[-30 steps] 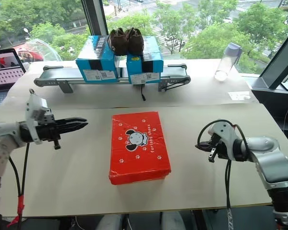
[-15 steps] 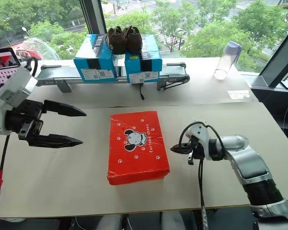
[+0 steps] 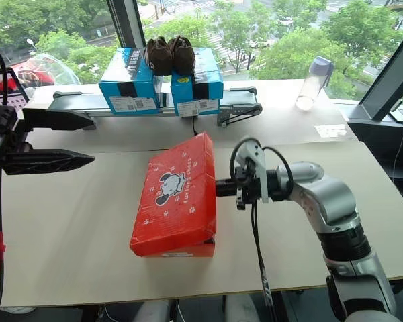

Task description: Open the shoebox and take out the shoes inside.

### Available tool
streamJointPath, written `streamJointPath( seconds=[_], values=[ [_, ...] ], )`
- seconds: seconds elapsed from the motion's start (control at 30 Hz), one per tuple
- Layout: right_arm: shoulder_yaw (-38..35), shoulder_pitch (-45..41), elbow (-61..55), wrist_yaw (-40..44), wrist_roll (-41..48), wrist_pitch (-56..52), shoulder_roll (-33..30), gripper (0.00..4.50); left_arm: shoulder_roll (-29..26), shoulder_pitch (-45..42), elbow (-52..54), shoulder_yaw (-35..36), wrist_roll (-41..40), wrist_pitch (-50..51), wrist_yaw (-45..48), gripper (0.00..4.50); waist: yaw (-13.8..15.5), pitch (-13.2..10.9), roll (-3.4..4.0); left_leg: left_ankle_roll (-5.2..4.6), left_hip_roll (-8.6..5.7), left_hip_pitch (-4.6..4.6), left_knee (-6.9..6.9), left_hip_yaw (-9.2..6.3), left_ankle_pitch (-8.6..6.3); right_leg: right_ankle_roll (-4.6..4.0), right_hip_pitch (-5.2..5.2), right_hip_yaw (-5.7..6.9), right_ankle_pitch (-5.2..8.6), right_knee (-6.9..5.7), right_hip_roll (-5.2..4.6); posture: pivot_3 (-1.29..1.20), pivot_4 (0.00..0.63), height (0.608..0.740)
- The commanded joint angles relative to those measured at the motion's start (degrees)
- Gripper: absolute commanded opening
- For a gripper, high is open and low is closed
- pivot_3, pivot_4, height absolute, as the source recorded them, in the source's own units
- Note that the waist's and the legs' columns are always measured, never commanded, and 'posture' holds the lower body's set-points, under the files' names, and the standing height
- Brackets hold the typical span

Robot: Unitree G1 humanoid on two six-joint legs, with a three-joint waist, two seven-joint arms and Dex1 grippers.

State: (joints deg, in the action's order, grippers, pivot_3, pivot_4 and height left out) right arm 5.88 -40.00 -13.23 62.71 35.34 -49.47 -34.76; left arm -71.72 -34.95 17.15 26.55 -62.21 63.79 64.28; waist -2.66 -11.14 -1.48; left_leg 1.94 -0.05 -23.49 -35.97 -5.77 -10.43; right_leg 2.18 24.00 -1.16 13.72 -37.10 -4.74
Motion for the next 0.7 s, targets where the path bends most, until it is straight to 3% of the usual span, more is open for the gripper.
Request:
streamJointPath(
  seconds=[0.03,0.17,0.27,0.43,0.6,0.7],
  values=[
    [-0.2,-9.8,1.1,-1.9,2.4,-1.5,4.3,0.0,-2.9,-0.7,0.4,7.8,-3.5,2.8,-1.9,4.45,-0.4,0.0,-0.02,0.02,0.03,-0.08,-0.02,0.02,0.01,-0.1,0.15,-0.06,-0.07,-0.04,0.07,0.0,0.15,0.74],
    [6.0,-18.2,9.0,-3.5,-5.2,6.4,11.3,0.0,-5.6,-2.7,2.2,11.0,-8.9,5.6,-5.8,4.45,-0.7,0.0,-0.05,0.03,0.16,-0.02,0.04,0.01,0.02,-0.12,0.12,-0.06,-0.08,0.0,0.2,0.0,0.15,0.74],
    [8.2,-24.8,17.7,-7.4,-9.2,11.0,20.0,0.0,-9.4,-3.6,3.4,12.9,-12.9,7.8,-7.7,4.45,-1.2,0.0,-0.07,0.04,0.16,-0.03,0.03,0.02,0.02,-0.14,0.16,-0.11,-0.09,-0.03,0.22,0.0,0.15,0.74],
    [14.0,-27.6,30.3,-8.2,-17.5,23.3,30.1,0.0,-15.9,-5.1,3.1,14.9,-18.4,10.6,-10.2,4.45,-1.4,0.0,-0.08,0.06,0.22,0.0,0.1,0.03,0.03,-0.17,0.22,-0.18,-0.11,-0.06,0.3,0.0,0.15,0.74],
    [17.7,-27.8,38.2,-7.5,-25.0,33.5,32.9,0.0,-19.0,-4.9,3.1,15.0,-24.2,11.0,-13.9,4.45,-1.2,0.0,-0.09,0.08,0.21,0.01,0.1,0.04,0.03,-0.18,0.23,-0.19,-0.11,-0.08,0.3,0.0,0.15,0.74],
    [16.4,-27.7,33.6,-1.5,-22.5,24.2,27.5,0.0,-17.0,-2.0,5.4,14.4,-23.9,11.5,-15.0,4.45,-0.9,0.0,-0.11,0.16,0.19,0.0,0.07,0.04,0.08,-0.18,0.16,-0.21,-0.12,-0.07,0.3,0.0,0.15,0.74]
  ],
)
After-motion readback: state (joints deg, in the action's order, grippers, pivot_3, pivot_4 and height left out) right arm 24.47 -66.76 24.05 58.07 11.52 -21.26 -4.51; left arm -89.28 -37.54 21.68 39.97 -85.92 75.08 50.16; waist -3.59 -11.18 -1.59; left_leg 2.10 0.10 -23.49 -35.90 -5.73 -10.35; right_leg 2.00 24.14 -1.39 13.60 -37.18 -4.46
